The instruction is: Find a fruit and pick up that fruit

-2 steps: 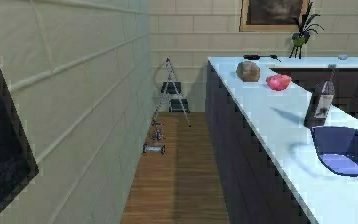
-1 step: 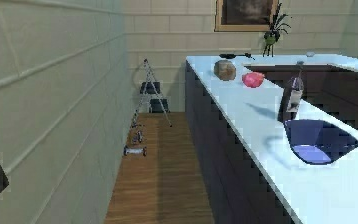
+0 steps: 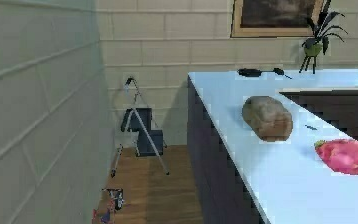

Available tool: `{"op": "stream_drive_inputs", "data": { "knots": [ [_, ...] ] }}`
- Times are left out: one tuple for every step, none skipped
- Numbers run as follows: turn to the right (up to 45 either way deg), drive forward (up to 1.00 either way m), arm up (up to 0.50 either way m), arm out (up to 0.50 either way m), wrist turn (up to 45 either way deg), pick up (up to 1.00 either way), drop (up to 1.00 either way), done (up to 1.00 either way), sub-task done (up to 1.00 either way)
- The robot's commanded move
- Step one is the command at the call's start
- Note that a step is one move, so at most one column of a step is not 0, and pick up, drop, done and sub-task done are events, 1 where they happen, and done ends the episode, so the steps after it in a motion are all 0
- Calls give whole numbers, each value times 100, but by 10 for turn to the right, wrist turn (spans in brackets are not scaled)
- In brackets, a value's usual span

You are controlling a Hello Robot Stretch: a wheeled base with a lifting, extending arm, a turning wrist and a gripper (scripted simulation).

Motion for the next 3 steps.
{"op": "stream_drive_inputs", "data": {
  "knots": [
    [0, 100, 0, 0, 0, 0, 0, 0, 0],
    [210, 0, 0, 0, 0, 0, 0, 0, 0],
    [0, 0, 50, 0, 0, 0, 0, 0, 0]
  ]
}}
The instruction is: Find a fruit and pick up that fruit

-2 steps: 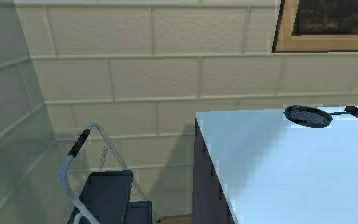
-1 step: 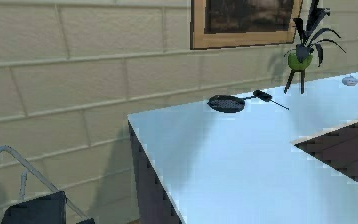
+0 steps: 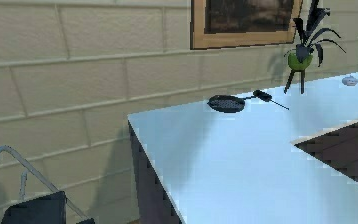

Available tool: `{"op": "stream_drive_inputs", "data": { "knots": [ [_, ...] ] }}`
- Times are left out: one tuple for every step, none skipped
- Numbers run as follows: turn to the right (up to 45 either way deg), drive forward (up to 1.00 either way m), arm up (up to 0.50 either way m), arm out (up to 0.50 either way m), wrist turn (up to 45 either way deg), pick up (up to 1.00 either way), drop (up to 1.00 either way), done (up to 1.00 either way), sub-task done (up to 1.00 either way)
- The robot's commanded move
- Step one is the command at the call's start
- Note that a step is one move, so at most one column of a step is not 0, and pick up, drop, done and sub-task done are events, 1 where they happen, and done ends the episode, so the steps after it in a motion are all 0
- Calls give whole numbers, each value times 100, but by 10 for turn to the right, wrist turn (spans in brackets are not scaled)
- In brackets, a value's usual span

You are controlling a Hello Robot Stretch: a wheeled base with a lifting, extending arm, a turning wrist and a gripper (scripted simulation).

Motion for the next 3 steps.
{"op": "stream_drive_inputs", "data": {
  "knots": [
    [0, 0, 38, 0, 0, 0, 0, 0, 0],
    [0, 0, 0, 26, 0, 0, 0, 0, 0],
    [0, 0, 0, 0, 450, 0, 0, 0, 0]
  ]
}}
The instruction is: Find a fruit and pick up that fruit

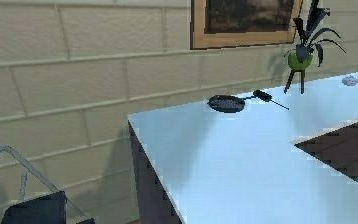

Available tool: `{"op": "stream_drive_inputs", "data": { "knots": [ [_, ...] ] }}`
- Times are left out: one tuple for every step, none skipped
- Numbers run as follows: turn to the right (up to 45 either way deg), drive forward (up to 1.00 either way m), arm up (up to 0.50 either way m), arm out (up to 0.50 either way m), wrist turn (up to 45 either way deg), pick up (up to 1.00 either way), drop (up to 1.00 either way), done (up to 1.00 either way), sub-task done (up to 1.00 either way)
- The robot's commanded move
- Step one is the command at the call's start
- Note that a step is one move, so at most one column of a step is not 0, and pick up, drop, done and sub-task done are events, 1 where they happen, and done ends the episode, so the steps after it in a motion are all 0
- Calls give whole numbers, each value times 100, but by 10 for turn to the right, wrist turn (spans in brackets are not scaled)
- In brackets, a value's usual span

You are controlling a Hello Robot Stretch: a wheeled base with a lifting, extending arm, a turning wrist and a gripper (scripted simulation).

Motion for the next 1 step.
{"op": "stream_drive_inputs", "data": {
  "knots": [
    [0, 0, 0, 0, 450, 0, 0, 0, 0]
  ]
}}
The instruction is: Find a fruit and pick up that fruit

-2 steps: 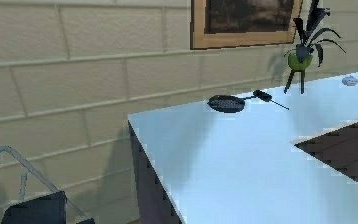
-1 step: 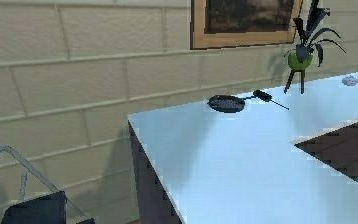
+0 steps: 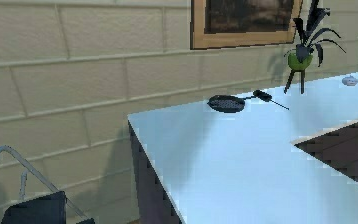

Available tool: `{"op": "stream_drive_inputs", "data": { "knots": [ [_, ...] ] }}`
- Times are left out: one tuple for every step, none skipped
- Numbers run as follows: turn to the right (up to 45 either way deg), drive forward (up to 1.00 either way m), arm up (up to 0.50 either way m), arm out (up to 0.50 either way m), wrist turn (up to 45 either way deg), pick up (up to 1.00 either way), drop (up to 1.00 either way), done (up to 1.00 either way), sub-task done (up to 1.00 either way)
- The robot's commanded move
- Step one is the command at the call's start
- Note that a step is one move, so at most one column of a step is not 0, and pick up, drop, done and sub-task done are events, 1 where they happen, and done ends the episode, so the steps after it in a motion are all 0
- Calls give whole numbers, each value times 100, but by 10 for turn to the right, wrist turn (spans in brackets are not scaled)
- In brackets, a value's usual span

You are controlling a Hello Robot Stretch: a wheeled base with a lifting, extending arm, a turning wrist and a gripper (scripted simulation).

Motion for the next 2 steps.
{"op": "stream_drive_inputs", "data": {
  "knots": [
    [0, 0, 0, 0, 450, 0, 0, 0, 0],
    [0, 0, 0, 0, 450, 0, 0, 0, 0]
  ]
}}
